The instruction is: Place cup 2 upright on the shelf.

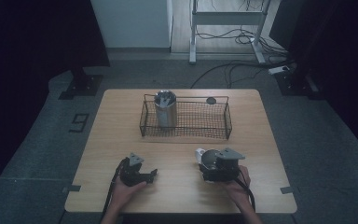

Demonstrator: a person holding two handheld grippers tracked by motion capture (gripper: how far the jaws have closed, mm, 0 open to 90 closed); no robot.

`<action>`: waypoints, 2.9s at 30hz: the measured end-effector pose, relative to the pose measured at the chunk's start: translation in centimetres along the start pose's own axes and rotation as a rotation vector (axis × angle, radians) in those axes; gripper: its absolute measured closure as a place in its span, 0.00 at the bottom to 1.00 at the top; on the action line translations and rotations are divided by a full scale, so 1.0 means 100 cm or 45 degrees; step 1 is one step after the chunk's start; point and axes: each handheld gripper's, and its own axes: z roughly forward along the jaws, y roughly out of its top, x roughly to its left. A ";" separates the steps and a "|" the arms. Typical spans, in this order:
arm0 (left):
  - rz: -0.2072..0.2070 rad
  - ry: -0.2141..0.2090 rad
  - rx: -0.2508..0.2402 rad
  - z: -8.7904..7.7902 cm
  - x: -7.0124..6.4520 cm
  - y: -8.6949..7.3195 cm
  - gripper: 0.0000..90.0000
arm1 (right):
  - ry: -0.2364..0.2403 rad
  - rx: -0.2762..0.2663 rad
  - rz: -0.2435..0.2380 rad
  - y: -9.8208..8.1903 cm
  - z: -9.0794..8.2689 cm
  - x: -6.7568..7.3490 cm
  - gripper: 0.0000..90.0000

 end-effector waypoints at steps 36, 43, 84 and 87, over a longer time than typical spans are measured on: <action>-0.022 0.015 -0.004 -0.001 0.001 -0.001 0.17 | -0.008 -0.038 0.048 0.075 -0.033 -0.017 0.07; -0.024 0.013 -0.004 -0.001 0.001 -0.001 0.17 | -0.003 -0.033 0.052 0.086 -0.025 -0.020 0.07; -0.023 0.015 -0.005 -0.001 0.001 -0.001 0.17 | 0.000 -0.077 -0.020 0.151 -0.007 -0.018 0.07; -0.021 0.016 -0.005 -0.001 0.001 -0.001 0.17 | 0.002 -0.080 -0.026 0.155 -0.005 -0.017 0.07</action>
